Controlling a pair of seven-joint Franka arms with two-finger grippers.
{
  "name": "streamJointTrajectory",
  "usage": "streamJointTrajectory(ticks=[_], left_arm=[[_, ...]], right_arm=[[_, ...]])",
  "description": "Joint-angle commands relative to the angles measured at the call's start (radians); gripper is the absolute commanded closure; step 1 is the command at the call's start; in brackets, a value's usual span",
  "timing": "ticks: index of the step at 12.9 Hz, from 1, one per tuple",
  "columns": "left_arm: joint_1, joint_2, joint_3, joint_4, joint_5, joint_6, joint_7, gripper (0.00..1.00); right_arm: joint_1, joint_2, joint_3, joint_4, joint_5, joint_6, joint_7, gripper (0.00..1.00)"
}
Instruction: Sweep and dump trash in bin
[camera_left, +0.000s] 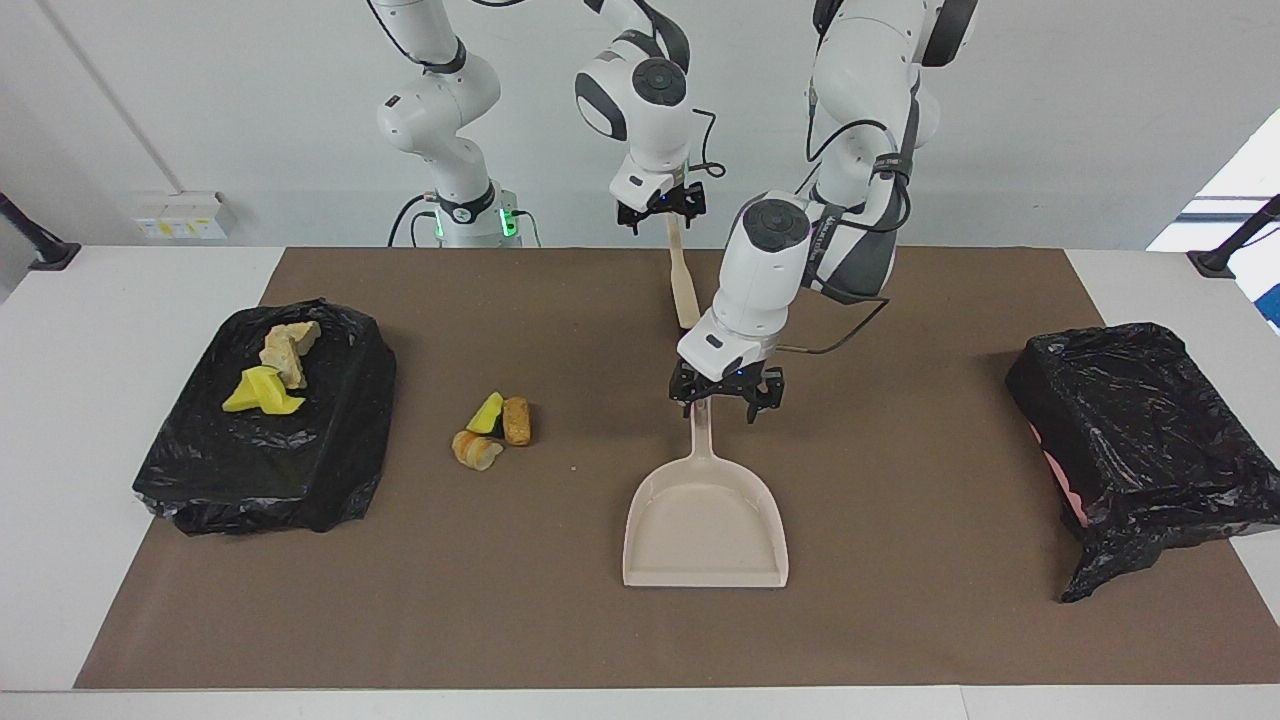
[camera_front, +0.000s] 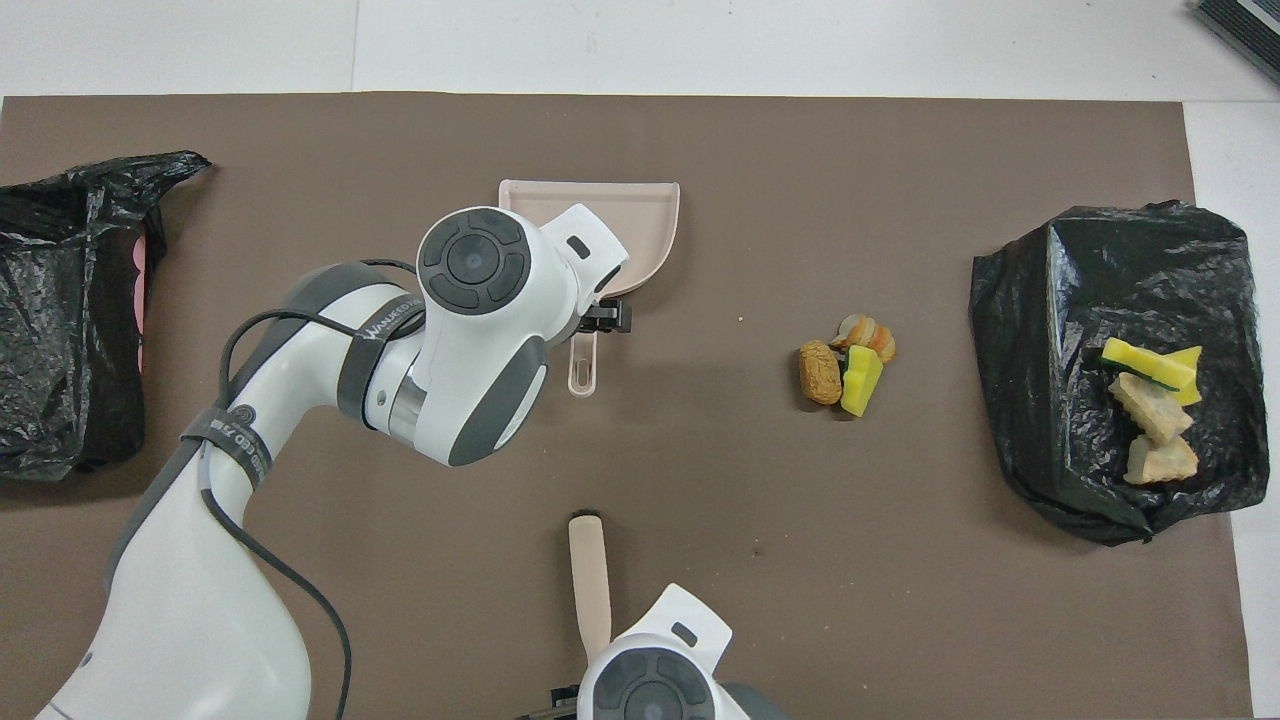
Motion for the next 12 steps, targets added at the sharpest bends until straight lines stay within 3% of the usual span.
streamJointTrajectory(ticks=[1,2,3,4,7,9,11,12], left_arm=[[-0.014,0.018,0.016,-0.022,0.009,0.069,-0.034,0.0],[-0.014,0.019,0.016,-0.025,0.003,0.076,-0.039,0.0],[-0.014,0.023,0.016,-0.03,0.003,0.076,-0.04,0.15],[-0.015,0.029,0.016,-0.03,0.003,0.076,-0.043,0.24],[-0.017,0.032,0.014,-0.034,0.001,0.064,-0.066,0.77],[-0.032,0.026,0.014,-0.056,0.001,0.059,-0.066,0.8],[-0.032,0.027,0.014,-0.053,0.001,0.06,-0.066,0.89],[-0.031,0.026,0.016,-0.05,0.004,0.06,-0.059,1.0]], right_arm=[[0.064,0.01,-0.005,-0.063,0.033,0.101,0.054,0.0],[0.08,0.027,-0.005,-0.089,0.033,0.158,0.066,0.0],[0.091,0.046,-0.005,-0.101,0.033,0.194,0.068,0.0],[0.107,0.059,-0.005,-0.101,0.033,0.206,0.072,0.0],[0.112,0.067,-0.005,-0.1,0.033,0.203,0.074,0.0],[0.114,0.067,-0.006,-0.094,0.031,0.2,0.077,0.0],[0.114,0.07,-0.005,-0.088,0.028,0.199,0.082,0.23],[0.114,0.076,-0.006,-0.083,0.025,0.2,0.083,0.4]])
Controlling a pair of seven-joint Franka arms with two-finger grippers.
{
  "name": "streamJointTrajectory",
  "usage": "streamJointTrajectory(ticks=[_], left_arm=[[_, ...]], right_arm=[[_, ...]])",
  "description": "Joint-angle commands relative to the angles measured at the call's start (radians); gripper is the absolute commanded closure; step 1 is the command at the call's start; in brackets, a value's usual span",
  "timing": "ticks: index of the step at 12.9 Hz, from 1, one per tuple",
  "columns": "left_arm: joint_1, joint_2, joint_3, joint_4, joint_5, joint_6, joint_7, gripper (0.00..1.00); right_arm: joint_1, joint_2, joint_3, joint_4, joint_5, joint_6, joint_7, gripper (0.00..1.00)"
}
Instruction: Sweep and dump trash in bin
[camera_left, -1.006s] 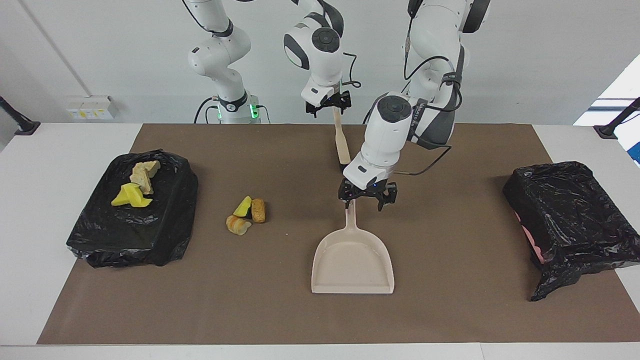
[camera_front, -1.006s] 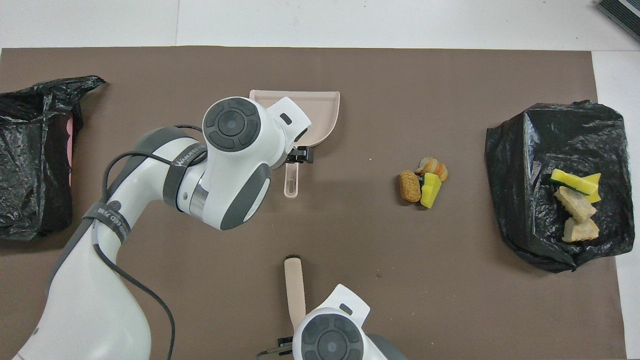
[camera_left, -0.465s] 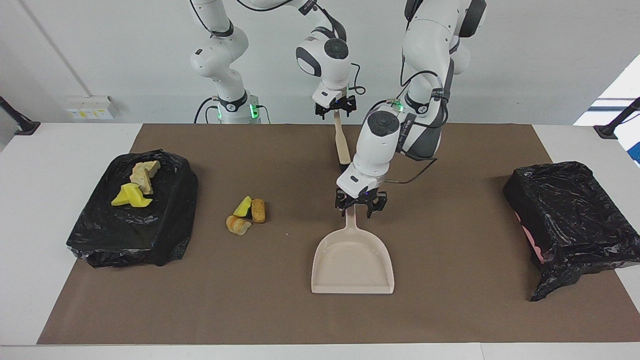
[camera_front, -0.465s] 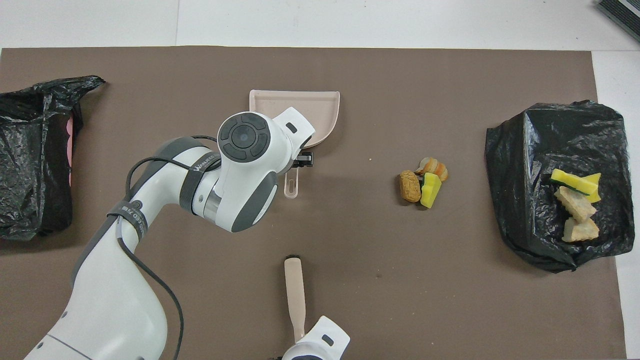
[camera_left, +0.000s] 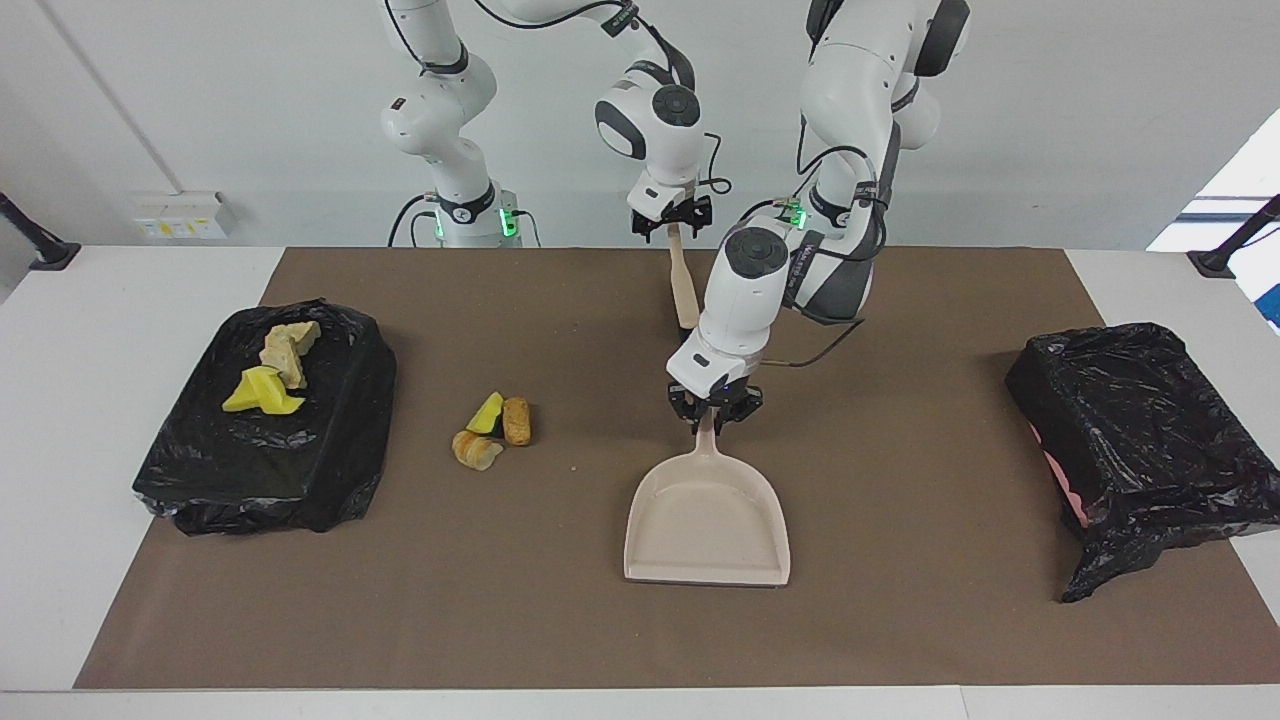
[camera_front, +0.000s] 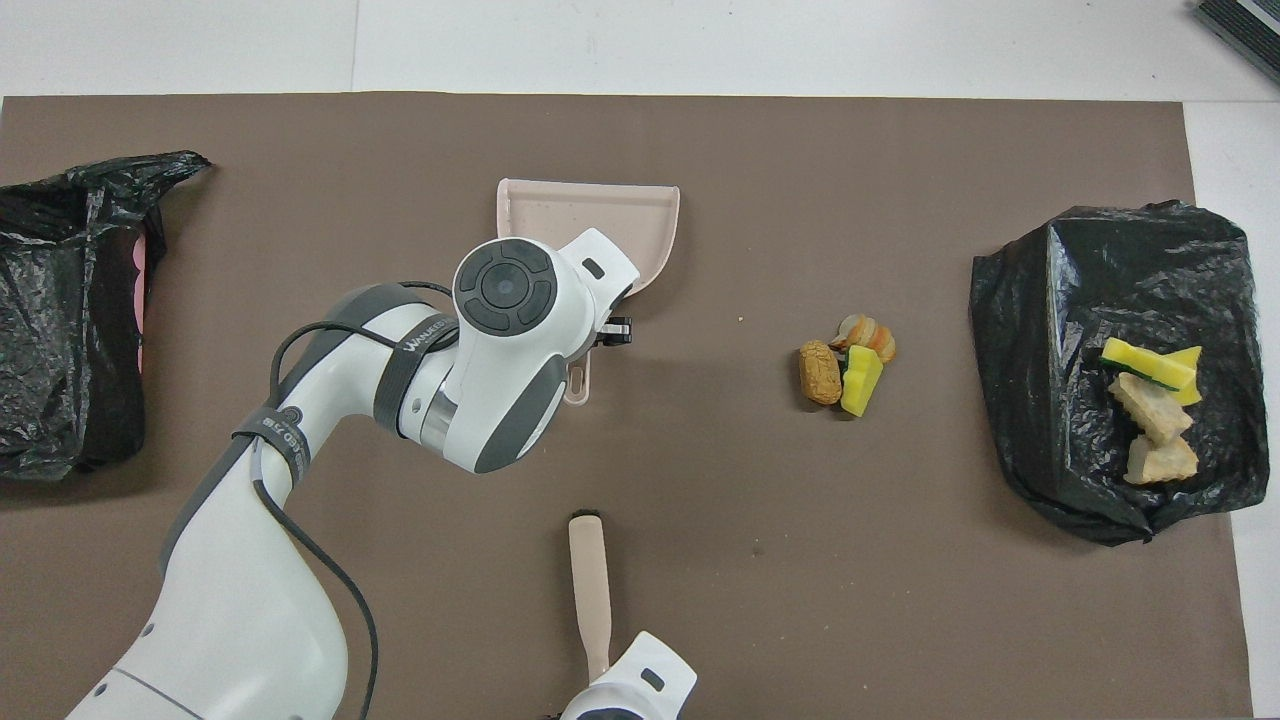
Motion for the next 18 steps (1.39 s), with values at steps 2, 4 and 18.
streamJointTrajectory(ticks=[2,4,18], left_arm=[[-0.001,-0.028,0.015,-0.013,0.015,-0.004,0.022,1.0],[0.008,-0.06,0.027,-0.012,0.017,-0.057,0.169,1.0],[0.039,-0.166,0.023,-0.102,0.13,-0.272,1.05,1.0]], right_arm=[[0.004,0.008,-0.004,0.022,0.005,0.007,0.024,0.92],[0.0,0.008,-0.005,0.031,0.001,0.007,0.031,1.0],[-0.457,-0.249,-0.018,0.135,-0.14,-0.468,-0.212,1.0]])
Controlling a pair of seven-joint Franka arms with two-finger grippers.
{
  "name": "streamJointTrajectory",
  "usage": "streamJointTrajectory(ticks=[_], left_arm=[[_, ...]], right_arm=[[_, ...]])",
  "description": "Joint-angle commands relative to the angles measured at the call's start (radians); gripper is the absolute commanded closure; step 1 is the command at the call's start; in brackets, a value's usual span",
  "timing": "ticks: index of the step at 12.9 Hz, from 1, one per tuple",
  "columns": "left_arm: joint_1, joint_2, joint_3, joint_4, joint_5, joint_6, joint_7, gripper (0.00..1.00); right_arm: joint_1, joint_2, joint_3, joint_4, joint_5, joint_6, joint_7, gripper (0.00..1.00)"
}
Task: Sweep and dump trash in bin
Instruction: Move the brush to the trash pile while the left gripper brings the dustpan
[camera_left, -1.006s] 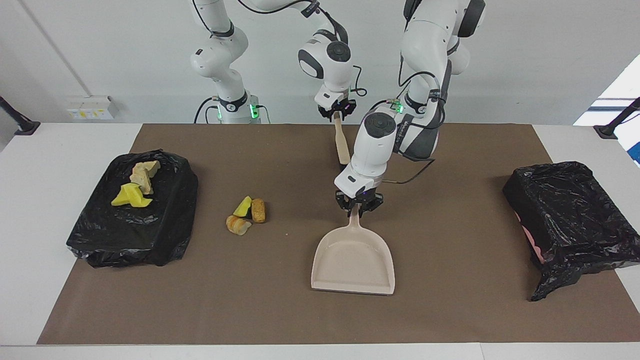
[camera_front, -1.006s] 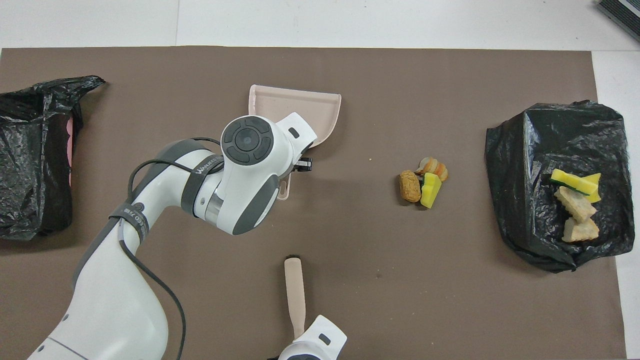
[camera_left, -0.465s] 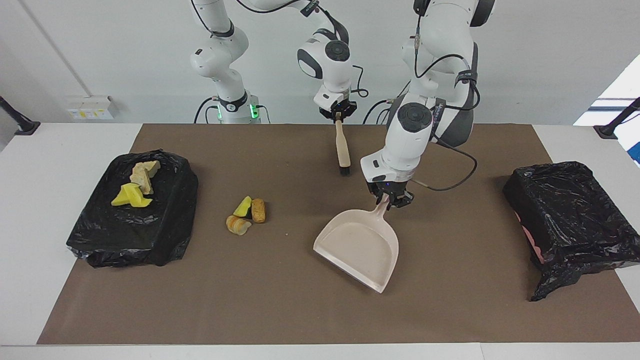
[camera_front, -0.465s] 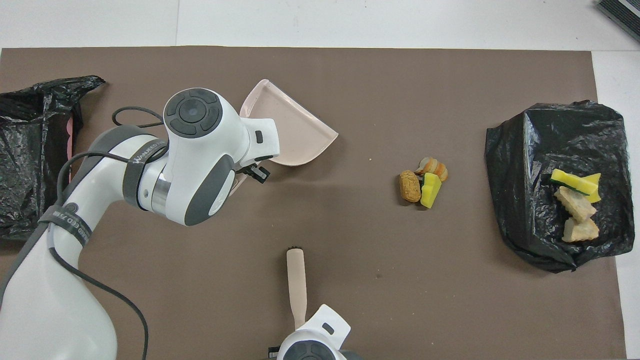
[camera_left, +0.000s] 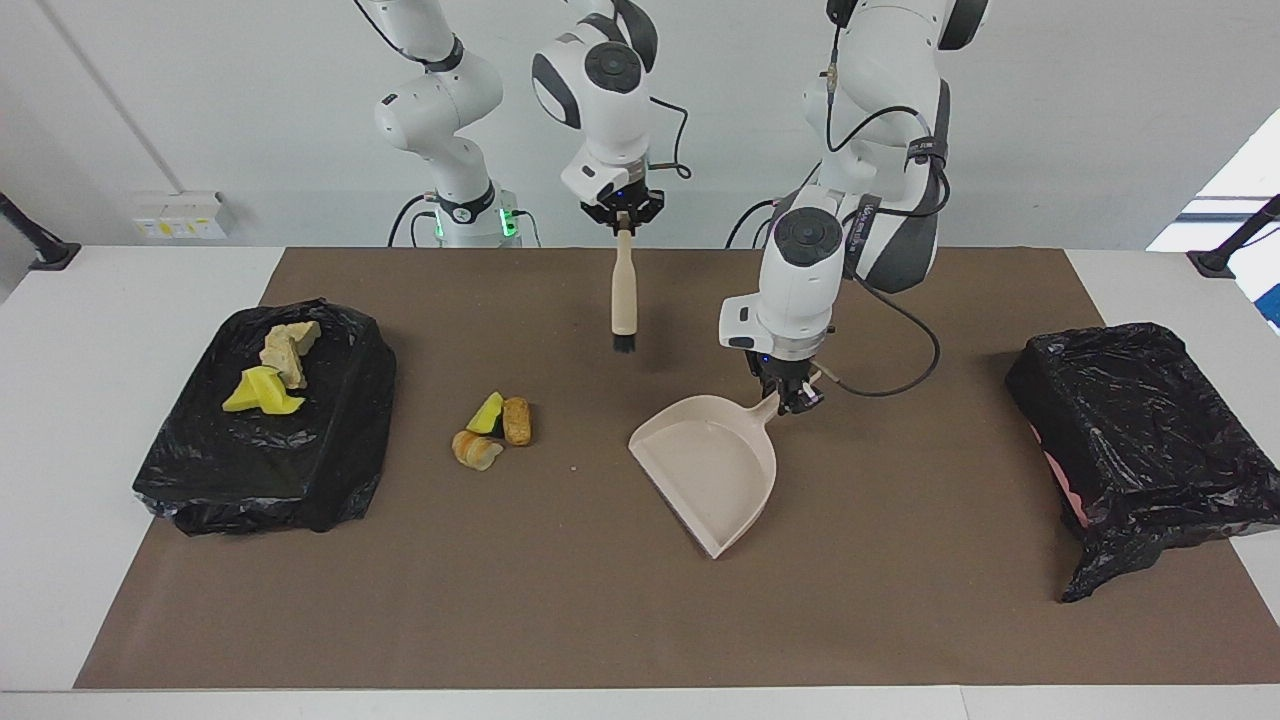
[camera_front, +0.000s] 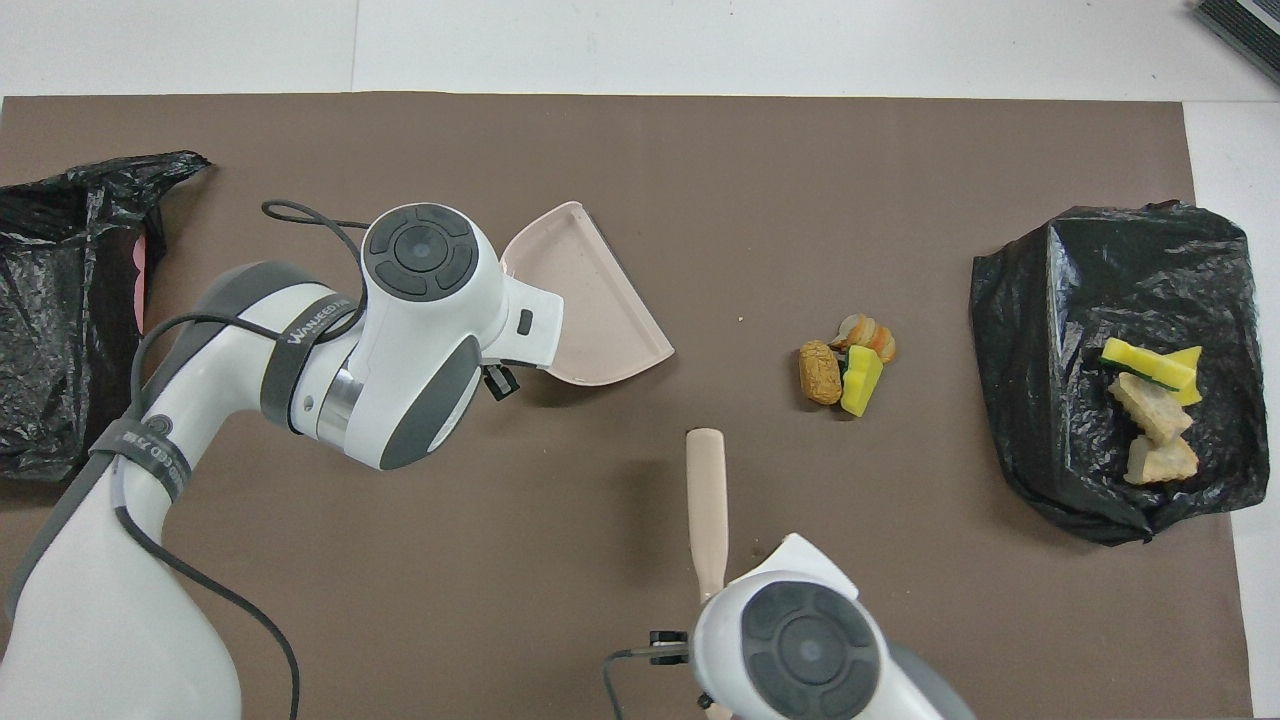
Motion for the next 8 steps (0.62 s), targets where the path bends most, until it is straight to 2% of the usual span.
streamJointTrajectory(ticks=[1,3,5,8], left_arm=[[-0.053,-0.044,0.004,-0.066,0.024,-0.009,0.034,1.0],[-0.082,-0.062,0.002,-0.101,0.024,0.013,0.031,1.0],[-0.108,-0.076,0.004,-0.152,0.024,0.077,0.031,1.0],[-0.131,-0.101,0.005,-0.186,0.027,0.085,0.028,1.0]], right_arm=[[-0.179,-0.016,0.01,0.043,-0.064,-0.085,-0.133,1.0],[-0.306,-0.008,0.016,0.034,-0.169,-0.077,-0.232,1.0],[-0.453,0.021,0.018,0.032,-0.267,-0.042,-0.424,1.0],[-0.555,0.137,0.018,0.034,-0.383,0.077,-0.515,1.0]])
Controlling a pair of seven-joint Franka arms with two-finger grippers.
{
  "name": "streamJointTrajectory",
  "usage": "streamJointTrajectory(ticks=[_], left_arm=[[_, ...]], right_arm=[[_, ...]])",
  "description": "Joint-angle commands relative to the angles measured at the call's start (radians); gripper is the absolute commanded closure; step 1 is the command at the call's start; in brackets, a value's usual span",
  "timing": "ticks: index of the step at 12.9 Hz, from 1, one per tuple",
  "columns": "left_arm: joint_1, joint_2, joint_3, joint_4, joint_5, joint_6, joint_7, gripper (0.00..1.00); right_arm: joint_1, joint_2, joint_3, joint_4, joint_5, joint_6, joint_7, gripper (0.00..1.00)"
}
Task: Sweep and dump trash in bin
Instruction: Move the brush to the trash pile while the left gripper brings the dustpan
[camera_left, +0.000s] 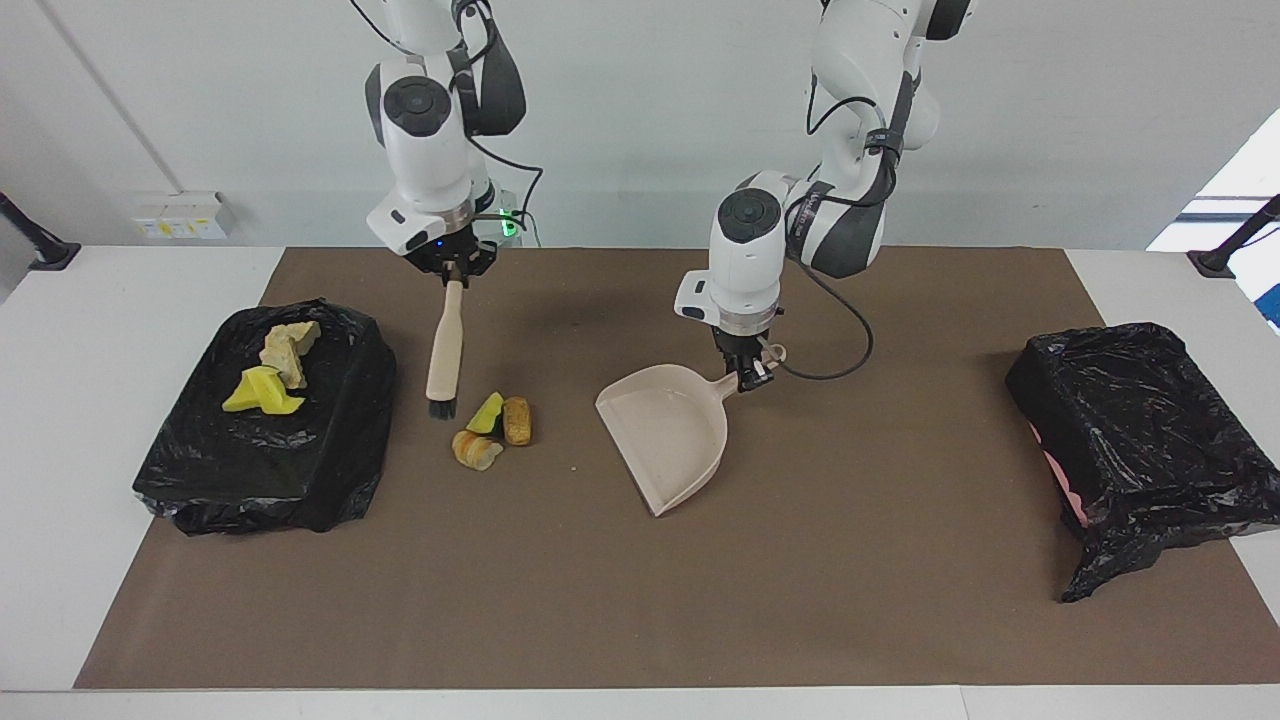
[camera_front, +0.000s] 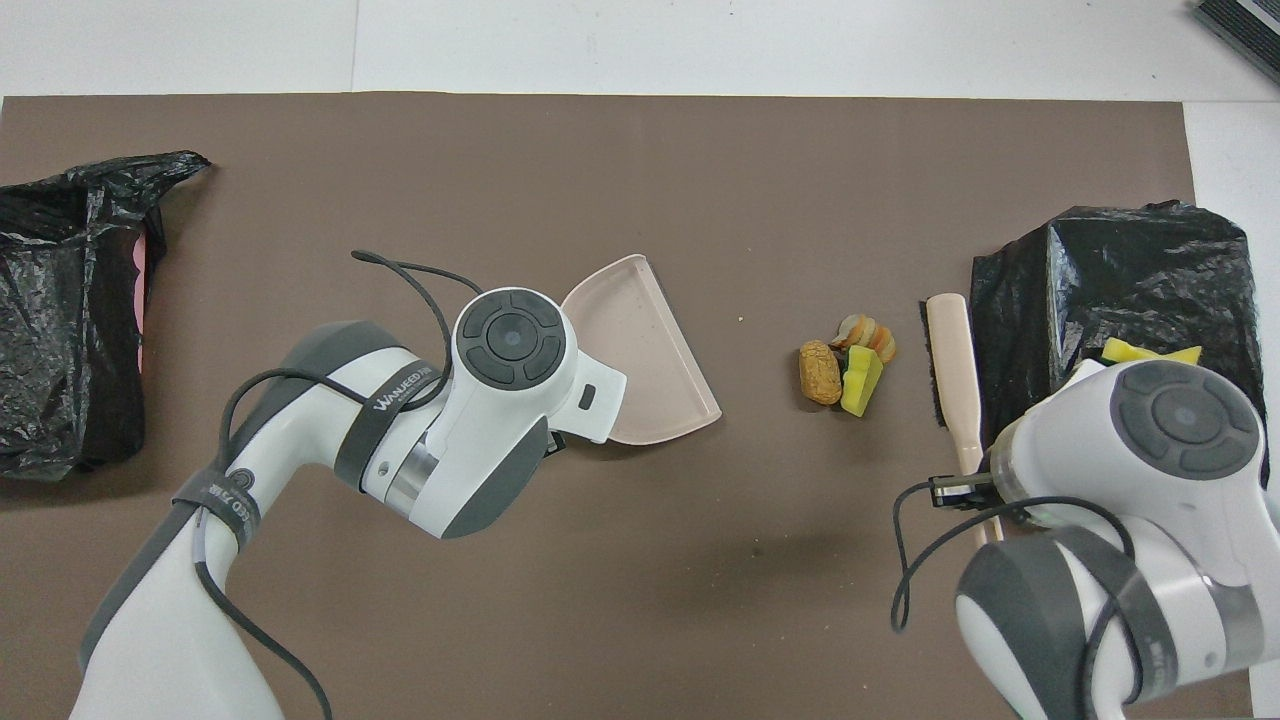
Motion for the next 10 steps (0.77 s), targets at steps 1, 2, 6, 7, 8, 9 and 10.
streamJointTrajectory(ticks=[1,2,6,7,8,9,10], left_arm=[[-0.026,-0.055,0.011,-0.079,0.024,0.023,0.011,1.0],[-0.026,-0.059,0.009,-0.087,0.024,0.031,0.012,1.0],[-0.035,-0.084,0.009,-0.131,0.024,0.028,0.021,1.0],[-0.035,-0.084,0.009,-0.131,0.024,0.037,0.023,1.0],[-0.037,-0.085,0.009,-0.134,0.024,0.042,0.023,1.0],[-0.038,-0.087,0.009,-0.134,0.024,0.037,0.023,1.0],[-0.042,-0.087,0.009,-0.137,0.024,0.034,0.023,1.0]], right_arm=[[-0.068,0.106,0.02,0.013,-0.08,0.096,-0.061,1.0],[-0.068,0.14,0.02,0.019,-0.085,0.103,-0.08,1.0],[-0.019,0.199,0.025,0.018,-0.064,0.083,-0.069,1.0],[0.006,0.205,0.025,0.018,-0.033,0.078,-0.069,1.0],[0.033,0.211,0.025,0.018,-0.001,0.066,-0.069,1.0],[0.062,0.215,0.025,0.019,0.043,0.06,-0.069,1.0],[0.099,0.223,0.025,0.019,0.097,0.06,-0.059,1.0]])
